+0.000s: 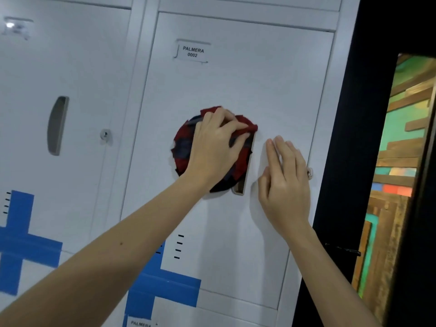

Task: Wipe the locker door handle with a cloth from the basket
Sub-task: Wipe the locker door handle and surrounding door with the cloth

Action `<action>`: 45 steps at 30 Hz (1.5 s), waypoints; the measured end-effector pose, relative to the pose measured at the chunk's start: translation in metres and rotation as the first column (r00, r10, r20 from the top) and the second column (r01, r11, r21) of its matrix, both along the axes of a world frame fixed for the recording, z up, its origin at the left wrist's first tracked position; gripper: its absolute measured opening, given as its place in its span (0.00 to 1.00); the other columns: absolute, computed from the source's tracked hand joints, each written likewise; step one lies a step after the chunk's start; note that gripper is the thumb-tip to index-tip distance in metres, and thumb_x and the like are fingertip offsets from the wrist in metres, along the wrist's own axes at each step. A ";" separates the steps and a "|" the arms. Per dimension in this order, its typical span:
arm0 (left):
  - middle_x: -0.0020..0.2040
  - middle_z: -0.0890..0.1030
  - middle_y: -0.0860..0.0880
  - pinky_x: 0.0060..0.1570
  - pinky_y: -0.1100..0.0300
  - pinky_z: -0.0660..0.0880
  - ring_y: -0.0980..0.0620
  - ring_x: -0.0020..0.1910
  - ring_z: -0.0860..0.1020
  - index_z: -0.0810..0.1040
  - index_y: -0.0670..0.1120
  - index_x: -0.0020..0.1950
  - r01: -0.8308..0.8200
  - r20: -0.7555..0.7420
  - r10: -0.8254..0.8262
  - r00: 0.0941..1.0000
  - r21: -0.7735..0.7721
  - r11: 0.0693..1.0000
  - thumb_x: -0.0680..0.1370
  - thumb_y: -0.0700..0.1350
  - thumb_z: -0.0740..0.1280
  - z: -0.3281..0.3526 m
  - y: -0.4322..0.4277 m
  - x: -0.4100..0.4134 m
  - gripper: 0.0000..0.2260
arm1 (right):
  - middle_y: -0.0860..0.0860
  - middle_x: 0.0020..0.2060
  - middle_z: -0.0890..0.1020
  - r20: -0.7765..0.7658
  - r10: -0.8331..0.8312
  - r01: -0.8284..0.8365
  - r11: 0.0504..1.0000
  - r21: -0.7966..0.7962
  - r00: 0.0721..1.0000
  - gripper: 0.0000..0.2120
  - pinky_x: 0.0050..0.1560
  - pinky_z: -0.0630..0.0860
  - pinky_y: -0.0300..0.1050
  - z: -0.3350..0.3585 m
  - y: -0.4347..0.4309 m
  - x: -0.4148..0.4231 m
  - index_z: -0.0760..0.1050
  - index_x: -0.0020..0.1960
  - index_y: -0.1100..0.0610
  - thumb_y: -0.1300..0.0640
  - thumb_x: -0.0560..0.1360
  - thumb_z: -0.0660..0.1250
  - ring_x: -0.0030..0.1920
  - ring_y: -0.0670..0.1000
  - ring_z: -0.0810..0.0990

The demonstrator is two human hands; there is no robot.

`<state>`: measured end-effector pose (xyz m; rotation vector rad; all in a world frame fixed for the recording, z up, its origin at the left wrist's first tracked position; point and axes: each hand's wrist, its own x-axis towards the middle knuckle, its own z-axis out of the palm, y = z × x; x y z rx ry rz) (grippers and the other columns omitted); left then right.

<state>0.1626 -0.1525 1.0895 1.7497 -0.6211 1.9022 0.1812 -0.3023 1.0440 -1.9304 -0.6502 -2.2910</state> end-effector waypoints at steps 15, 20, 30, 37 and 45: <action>0.45 0.76 0.47 0.49 0.65 0.62 0.53 0.46 0.71 0.81 0.43 0.45 0.048 -0.035 -0.060 0.998 -0.293 0.955 0.74 0.48 0.67 -0.088 -0.018 0.004 0.09 | 0.62 0.64 0.73 0.032 -0.028 0.027 1.000 0.008 0.999 0.21 0.67 0.67 0.56 -0.001 0.002 0.002 0.69 0.67 0.66 0.66 0.75 0.57 0.66 0.58 0.67; 0.46 0.76 0.48 0.52 0.68 0.60 0.54 0.46 0.70 0.81 0.44 0.45 0.074 -0.057 -0.098 0.994 -0.331 0.941 0.74 0.48 0.66 -0.106 -0.026 0.001 0.09 | 0.62 0.64 0.73 0.037 -0.034 0.034 0.999 0.009 0.999 0.21 0.67 0.66 0.55 -0.001 0.002 0.003 0.69 0.67 0.66 0.65 0.75 0.56 0.66 0.58 0.67; 0.45 0.76 0.48 0.57 0.72 0.58 0.56 0.48 0.70 0.81 0.43 0.45 0.117 -0.025 -0.138 0.990 -0.400 0.909 0.74 0.47 0.66 -0.110 -0.039 0.001 0.09 | 0.61 0.65 0.73 0.016 -0.049 0.049 0.999 0.017 0.999 0.22 0.69 0.65 0.54 -0.002 0.002 0.002 0.69 0.68 0.66 0.65 0.74 0.57 0.67 0.58 0.66; 0.47 0.78 0.49 0.55 0.67 0.61 0.56 0.47 0.71 0.83 0.45 0.48 0.160 0.030 -0.158 0.987 -0.260 0.952 0.75 0.47 0.66 -0.073 -0.037 0.000 0.09 | 0.62 0.64 0.73 0.013 -0.051 0.051 0.999 -0.001 0.999 0.20 0.68 0.66 0.55 0.000 0.001 0.001 0.69 0.67 0.67 0.63 0.76 0.55 0.66 0.60 0.67; 0.46 0.80 0.48 0.50 0.62 0.65 0.54 0.47 0.71 0.83 0.43 0.47 0.050 0.091 -0.040 0.995 -0.120 0.992 0.74 0.44 0.69 -0.093 -0.031 0.010 0.07 | 0.62 0.65 0.73 -0.002 -0.033 0.033 0.999 -0.005 0.999 0.21 0.69 0.65 0.54 -0.001 0.000 0.000 0.69 0.67 0.67 0.65 0.75 0.55 0.67 0.59 0.66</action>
